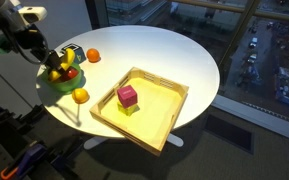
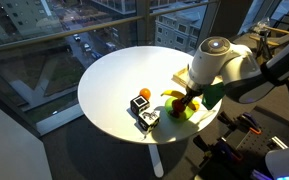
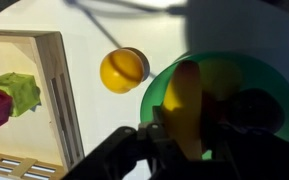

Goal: Put the banana inside the bowl

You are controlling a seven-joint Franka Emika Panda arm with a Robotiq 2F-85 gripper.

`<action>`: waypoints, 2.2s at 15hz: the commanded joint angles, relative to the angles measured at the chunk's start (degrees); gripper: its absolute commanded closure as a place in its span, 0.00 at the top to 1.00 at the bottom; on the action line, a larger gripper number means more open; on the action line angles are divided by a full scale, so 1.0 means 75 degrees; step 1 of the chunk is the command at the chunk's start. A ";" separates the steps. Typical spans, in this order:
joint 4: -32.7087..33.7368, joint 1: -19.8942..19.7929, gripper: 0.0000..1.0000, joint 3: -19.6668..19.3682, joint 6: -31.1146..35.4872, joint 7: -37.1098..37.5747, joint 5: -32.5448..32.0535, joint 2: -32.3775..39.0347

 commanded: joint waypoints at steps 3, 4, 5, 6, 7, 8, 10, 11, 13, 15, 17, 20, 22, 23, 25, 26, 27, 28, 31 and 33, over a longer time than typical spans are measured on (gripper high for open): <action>-0.0061 0.0004 0.13 -0.0117 0.0308 0.0450 -0.0507 0.0091; -0.0059 0.0005 0.13 -0.0122 0.0320 0.0487 -0.0552 0.0108; -0.0058 0.0006 0.13 -0.0125 0.0326 0.0528 -0.0595 0.0122; -0.0059 0.0003 0.13 -0.0126 0.0334 0.0552 -0.0620 0.0126; -0.0058 0.0004 0.13 -0.0126 0.0333 0.0566 -0.0632 0.0126; -0.0056 0.0005 0.13 -0.0124 0.0327 0.0572 -0.0639 0.0126; -0.0057 0.0005 0.13 -0.0122 0.0326 0.0578 -0.0650 0.0122; -0.0055 0.0003 0.13 -0.0121 0.0326 0.0570 -0.0643 0.0131; -0.0055 0.0000 0.58 -0.0121 0.0334 0.0569 -0.0634 0.0138; -0.0061 0.0000 0.67 -0.0120 0.0337 0.0561 -0.0631 0.0131; -0.0063 -0.0003 0.82 -0.0118 0.0345 0.0547 -0.0617 0.0142; -0.0065 -0.0001 1.00 -0.0117 0.0347 0.0545 -0.0616 0.0147; -0.0068 0.0000 1.00 -0.0115 0.0346 0.0542 -0.0614 0.0143; -0.0069 0.0001 1.00 -0.0115 0.0346 0.0542 -0.0613 0.0140; -0.0073 0.0000 1.00 -0.0110 0.0342 0.0525 -0.0597 0.0130; -0.0081 -0.0002 1.00 -0.0105 0.0337 0.0508 -0.0579 0.0113; -0.0089 -0.0006 1.00 -0.0096 0.0331 0.0471 -0.0542 0.0104; -0.0103 -0.0020 1.00 -0.0069 0.0327 0.0362 -0.0432 0.0102; -0.0166 -0.0080 1.00 0.0055 0.0347 -0.0115 0.0085 0.0135; -0.0251 -0.0145 1.00 0.0199 0.0444 -0.0708 0.0718 0.0166</action>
